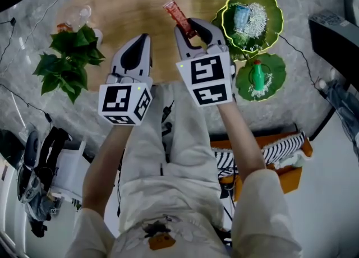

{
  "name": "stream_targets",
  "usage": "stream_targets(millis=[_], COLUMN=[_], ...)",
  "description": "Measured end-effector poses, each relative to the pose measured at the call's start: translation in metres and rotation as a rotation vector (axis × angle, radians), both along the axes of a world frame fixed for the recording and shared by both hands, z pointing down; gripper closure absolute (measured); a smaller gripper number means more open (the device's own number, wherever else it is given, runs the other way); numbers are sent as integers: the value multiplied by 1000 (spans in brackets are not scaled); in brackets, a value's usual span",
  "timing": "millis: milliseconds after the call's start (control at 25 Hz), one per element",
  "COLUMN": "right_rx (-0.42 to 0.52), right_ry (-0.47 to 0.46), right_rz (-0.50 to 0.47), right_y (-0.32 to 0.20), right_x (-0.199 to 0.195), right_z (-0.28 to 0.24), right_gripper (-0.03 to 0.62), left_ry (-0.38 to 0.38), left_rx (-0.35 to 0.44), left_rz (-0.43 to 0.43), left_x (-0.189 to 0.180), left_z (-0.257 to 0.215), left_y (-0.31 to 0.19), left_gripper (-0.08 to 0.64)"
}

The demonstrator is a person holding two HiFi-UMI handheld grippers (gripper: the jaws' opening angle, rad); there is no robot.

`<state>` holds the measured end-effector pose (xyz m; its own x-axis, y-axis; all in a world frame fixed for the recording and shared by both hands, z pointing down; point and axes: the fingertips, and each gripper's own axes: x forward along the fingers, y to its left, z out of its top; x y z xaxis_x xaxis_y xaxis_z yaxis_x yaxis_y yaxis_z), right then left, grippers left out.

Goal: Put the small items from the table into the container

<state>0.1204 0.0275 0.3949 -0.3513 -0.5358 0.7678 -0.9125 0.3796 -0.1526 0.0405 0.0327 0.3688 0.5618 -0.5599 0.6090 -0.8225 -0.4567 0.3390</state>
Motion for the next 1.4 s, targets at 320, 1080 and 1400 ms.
stream_targets(millis=[320,1080,1400], right_rx=[55,133,144], right_ry=[-27,-15,-2], right_rz=[10,128,166], right_y=[-5,5,24], right_x=[7,69,102], right_z=[-42,-86,-97], right_gripper=[482,482,482], left_ry=[4,-1,-4], left_rx=[5,-1,5], left_rz=[39,143,209], left_x=[18,66,97], left_z=[-6,-4,-8], left_y=[0,3,8], left_gripper=[560,560,560])
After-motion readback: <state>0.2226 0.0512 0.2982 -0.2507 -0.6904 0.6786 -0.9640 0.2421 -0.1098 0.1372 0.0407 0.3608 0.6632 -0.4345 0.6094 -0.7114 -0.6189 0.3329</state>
